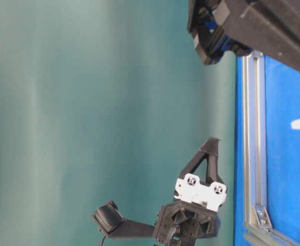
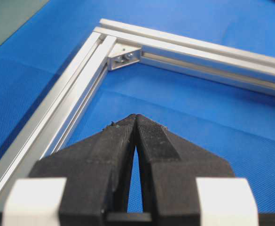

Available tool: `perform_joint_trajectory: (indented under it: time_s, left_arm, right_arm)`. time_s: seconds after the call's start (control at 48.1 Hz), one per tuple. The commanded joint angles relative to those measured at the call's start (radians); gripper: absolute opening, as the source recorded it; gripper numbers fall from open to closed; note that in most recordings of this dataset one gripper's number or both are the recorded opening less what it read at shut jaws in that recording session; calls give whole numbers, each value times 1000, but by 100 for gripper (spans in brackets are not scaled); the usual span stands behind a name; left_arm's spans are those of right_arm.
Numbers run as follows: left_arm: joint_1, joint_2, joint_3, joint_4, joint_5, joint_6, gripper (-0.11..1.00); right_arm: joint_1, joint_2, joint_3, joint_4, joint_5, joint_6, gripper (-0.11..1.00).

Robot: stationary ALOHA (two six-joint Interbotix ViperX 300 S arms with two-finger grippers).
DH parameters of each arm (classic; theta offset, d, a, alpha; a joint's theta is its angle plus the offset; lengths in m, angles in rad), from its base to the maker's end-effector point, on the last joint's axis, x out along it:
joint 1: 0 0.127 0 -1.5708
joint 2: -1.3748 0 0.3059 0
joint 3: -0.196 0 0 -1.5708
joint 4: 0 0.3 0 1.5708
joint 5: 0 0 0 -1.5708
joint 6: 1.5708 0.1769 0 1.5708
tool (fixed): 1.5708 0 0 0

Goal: Insert the wire through the string loop located in the center.
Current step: 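Open the right gripper and lower it over the black USB cable end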

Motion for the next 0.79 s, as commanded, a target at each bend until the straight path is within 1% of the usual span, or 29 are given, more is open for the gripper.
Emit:
perform_joint_trajectory:
  time_s: [0.0,0.083,0.146,0.166,0.229,0.27,0.291,0.395,0.478,0.77]
  left_arm:
    - [2,-32,-8,3,-6,2,0]
    - [2,-32,-8,3,-6,2,0]
    - [3,-32,-8,3,-6,2,0]
    - [3,-32,-8,3,-5,2,0]
    - [3,-32,-8,3,-6,2,0]
    - [3,-32,-8,3,-6,2,0]
    - [3,-32,-6,3,-6,2,0]
    - [3,-32,-6,3,-6,2,0]
    - [3,-32,-6,3,-5,2,0]
    - [3,-32,-9,3,-6,2,0]
  right_arm:
    - [3,-31,-17,5,-3,5,14]
    - [3,-31,-17,6,-2,15,35]
    - [3,-31,-15,6,2,20,54]
    - [3,-31,-15,6,3,21,61]
    - [3,-31,-17,6,11,21,79]
    - [3,-31,-17,9,11,23,88]
    - [3,-31,-20,11,11,23,90]
    - [5,-31,-20,12,11,23,84]
    - [3,-31,-20,15,12,23,86]
    - [5,3,-26,38,48,23,86]
